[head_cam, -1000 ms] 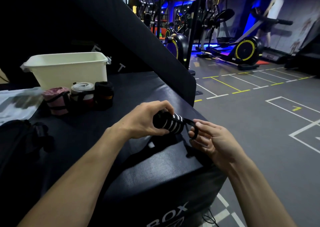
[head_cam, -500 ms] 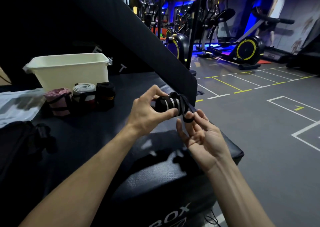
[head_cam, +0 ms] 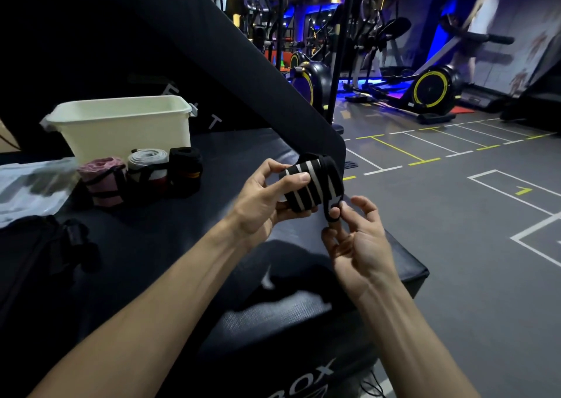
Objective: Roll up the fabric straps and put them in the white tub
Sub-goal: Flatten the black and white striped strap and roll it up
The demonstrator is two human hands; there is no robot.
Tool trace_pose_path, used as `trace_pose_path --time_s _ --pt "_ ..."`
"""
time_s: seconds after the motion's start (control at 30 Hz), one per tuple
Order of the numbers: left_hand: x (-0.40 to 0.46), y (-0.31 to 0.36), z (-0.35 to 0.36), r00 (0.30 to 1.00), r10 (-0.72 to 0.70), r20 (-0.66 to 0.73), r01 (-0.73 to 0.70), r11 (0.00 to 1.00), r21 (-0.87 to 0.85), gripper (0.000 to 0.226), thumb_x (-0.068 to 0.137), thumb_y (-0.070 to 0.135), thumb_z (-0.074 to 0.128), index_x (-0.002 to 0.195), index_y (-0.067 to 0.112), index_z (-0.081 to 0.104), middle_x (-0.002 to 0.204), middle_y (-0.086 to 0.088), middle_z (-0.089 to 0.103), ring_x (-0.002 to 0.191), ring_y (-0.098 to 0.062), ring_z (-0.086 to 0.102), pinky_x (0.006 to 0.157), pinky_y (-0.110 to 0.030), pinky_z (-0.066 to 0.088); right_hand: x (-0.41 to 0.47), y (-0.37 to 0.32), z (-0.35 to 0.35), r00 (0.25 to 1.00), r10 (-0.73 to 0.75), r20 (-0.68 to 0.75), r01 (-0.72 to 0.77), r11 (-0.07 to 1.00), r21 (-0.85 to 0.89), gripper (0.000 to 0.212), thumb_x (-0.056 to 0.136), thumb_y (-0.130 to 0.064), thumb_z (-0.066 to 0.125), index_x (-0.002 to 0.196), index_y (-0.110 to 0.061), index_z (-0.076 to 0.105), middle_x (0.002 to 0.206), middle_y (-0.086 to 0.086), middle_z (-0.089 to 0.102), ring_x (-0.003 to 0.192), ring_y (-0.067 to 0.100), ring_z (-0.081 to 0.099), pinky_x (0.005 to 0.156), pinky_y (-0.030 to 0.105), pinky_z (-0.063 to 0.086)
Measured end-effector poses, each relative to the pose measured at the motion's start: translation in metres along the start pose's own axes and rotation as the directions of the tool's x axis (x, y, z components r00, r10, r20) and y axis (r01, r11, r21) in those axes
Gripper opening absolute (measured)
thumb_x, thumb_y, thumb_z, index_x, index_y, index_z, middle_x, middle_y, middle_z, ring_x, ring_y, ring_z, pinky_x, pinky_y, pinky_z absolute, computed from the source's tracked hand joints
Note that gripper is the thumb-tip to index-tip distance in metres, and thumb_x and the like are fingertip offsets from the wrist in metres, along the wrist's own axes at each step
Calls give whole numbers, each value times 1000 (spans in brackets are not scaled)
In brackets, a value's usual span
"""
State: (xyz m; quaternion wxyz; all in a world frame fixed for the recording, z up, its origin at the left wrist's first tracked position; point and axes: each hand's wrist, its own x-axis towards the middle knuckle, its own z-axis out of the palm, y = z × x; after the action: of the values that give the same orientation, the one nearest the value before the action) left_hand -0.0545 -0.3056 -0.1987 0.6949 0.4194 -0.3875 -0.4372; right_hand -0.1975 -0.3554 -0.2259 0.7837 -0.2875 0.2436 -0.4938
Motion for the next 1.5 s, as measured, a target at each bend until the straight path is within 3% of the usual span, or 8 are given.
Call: trace_pose_path --time_s 0.3,0.4,0.53,0.67,0.77,0.97,1.17,1.5 --pt "-8 6 1 928 -132 349 131 991 28 21 86 21 62 98 13 47 95 -19 57 66 -26 68 52 -28 56 16 0 -15 997 -11 78 22 989 -146 27 93 -1 57 115 -17 55 78 2 63 65 10 56 58 24 40" --pt "-6 6 -5 898 -189 398 180 982 60 35 78 27 68 101 11 47 93 -22 54 62 -27 67 51 -28 56 15 -10 -13 993 32 110 -18 992 -122 65 74 -15 78 131 1 52 96 13 59 70 13 57 60 23 48" --pt "-4 6 -11 875 -196 442 179 981 81 52 71 29 86 103 10 49 93 -22 57 65 -30 67 54 -30 57 18 -33 -20 966 78 245 -81 997 4 36 78 -6 67 105 -22 50 76 0 51 57 7 52 54 17 45" --pt "-6 4 -11 820 -212 531 183 977 108 58 70 34 90 105 10 51 95 -22 59 67 -32 67 56 -33 58 18 -33 -16 951 178 253 -130 972 -196 99 51 -27 92 134 -2 45 102 16 53 89 30 53 85 41 46" --pt "-7 5 -13 789 -225 572 211 973 91 56 70 29 91 107 13 52 98 -23 60 68 -36 67 56 -36 58 34 -13 -33 964 162 211 -116 970 -213 128 44 -36 98 151 -8 34 116 11 39 92 33 34 66 52 31" --pt "-4 4 -19 837 -210 505 162 977 138 54 73 28 91 110 15 54 104 -24 60 76 -42 68 60 -37 60 17 -15 -25 954 164 249 -56 919 -391 18 93 -3 59 108 6 60 86 22 62 67 27 60 59 31 55" --pt "0 6 -23 947 -58 317 -63 932 358 32 83 8 76 108 12 57 92 -15 70 75 -35 69 62 -35 58 13 -29 -29 959 -170 227 257 860 -441 8 96 -17 65 89 -19 68 82 -1 69 79 14 62 73 31 47" --pt "3 -1 -25 947 62 314 -254 743 619 43 74 12 91 103 20 61 109 -19 69 90 -44 71 80 -58 60 4 -33 -38 753 -381 537 643 253 -723 12 87 -21 79 95 -23 70 92 -6 73 81 10 72 69 26 57"
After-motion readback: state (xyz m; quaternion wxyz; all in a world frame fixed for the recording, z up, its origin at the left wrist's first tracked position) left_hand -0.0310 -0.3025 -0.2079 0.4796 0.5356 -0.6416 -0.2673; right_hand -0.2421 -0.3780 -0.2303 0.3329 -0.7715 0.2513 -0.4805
